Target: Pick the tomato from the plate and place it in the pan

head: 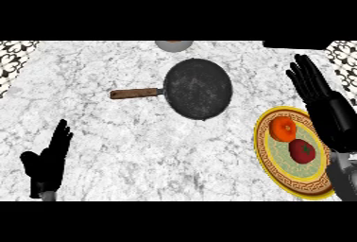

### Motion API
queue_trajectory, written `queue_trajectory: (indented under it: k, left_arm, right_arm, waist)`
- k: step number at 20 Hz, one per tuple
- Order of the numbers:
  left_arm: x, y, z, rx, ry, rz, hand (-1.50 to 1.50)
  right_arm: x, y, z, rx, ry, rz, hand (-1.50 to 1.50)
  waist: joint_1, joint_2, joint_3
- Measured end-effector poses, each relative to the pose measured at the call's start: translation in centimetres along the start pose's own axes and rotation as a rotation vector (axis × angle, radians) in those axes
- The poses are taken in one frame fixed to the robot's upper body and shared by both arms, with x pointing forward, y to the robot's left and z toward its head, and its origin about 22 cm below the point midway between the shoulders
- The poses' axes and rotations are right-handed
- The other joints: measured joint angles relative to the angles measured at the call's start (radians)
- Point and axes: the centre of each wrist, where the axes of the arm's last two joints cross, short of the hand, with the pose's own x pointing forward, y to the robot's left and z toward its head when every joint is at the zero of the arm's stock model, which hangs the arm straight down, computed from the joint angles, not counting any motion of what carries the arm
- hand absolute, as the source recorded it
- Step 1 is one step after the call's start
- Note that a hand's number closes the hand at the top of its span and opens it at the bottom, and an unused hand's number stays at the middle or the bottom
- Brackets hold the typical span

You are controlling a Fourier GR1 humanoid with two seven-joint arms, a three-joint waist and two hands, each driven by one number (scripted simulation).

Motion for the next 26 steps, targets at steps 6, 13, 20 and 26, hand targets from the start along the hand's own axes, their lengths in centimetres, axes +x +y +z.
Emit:
queue_trajectory:
  k: [6, 13, 20, 26]
  left_arm:
    - [2.5, 2.8, -1.9, 0.037, 0.007, -0.136, 0.0]
    - [3.3, 4.1, -2.5, 0.049, 0.062, -0.205, 0.0]
    - [5.3, 4.0, -3.7, 0.022, 0.084, -0.247, 0.0]
    - [6.6, 3.7, -4.5, 0.015, 0.095, -0.255, 0.0]
  right_arm:
    - [-0.2, -0.9, -0.4, 0.284, -0.086, -0.178, -1.5]
    - [-3.6, -7.3, 2.5, -0.063, -0.072, -0.135, -1.5]
    - [-7.6, -13.6, 8.0, -0.016, -0.139, -0.135, -1.5]
    - [-3.6, -17.2, 6.4, 0.104, -0.071, 0.131, -1.5]
  waist:
    - [-0.019, 0.007, 0.023]
    - [-0.062, 0.01, 0.03]
    - [-0.037, 0.005, 0.028]
    - [-0.032, 0.002, 0.025]
